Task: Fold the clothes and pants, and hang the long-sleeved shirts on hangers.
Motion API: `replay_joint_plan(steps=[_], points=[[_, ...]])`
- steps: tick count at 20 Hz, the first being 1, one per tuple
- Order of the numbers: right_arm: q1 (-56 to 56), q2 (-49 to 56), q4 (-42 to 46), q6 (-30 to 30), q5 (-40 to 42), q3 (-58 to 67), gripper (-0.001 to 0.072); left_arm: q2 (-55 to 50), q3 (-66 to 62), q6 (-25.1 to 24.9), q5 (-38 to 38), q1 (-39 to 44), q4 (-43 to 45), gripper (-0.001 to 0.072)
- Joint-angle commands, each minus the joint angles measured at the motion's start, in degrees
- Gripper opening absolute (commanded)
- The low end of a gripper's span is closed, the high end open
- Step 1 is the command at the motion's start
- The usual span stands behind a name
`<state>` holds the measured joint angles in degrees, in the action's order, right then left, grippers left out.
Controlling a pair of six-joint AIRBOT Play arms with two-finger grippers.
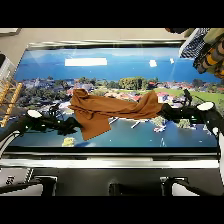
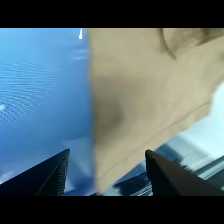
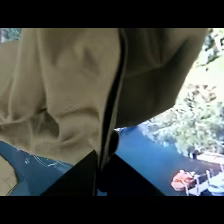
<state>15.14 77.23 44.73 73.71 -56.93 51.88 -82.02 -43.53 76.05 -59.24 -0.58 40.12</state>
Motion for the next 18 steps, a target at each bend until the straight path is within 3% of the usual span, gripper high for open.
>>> replay_joint_plan(steps=[1, 3, 4, 5, 7, 8, 14, 18], points=[[-0.07, -2.99, -1.49, -0.02, 0.04, 0.02, 0.0032, -1.27, 1.6, 1.99, 7.78, 4.79, -1.29, 0.0548], [-0.04, -4.26, -1.68, 0.0, 0.04, 0.02, 0.0032, -2.05, 1.6, 2.03, 7.82, 6.32, -1.86, 0.054], [-0.07, -4.96, -1.68, 0.0, 0.04, 0.02, 0.0032, -2.19, 1.6, 2.19, 7.74, 6.97, -1.84, 0.05], [-0.04, -5.62, -1.68, 0.0, 0.04, 0.02, 0.0032, -2.19, 1.57, 2.19, 7.78, 7.63, -1.86, 0.0415], [-0.07, -6.84, -1.68, 0.0, 0.11, 0.02, 0.0032, -2.16, 1.57, 2.14, 7.67, 8.2, -2.32, 0.0125], [-0.04, -7.3, -1.7, 0.02, 0.11, 0.02, 0.0032, -2.08, 1.31, 2.12, 7.67, 8.13, -2.89, 0.0017], [-0.04, -9.57, -3.98, -0.66, 0.46, 7.26, 0.0031, 1.99, -12.85, 1.14, 2.38, 4.61, 0.55, 0.0013], [-0.04, -9.57, -0.35, 4.76, 1.73, 28.04, 0.0031, 9.07, -33.42, 8.66, -5.46, -1.84, 15.96, 0.0012]])
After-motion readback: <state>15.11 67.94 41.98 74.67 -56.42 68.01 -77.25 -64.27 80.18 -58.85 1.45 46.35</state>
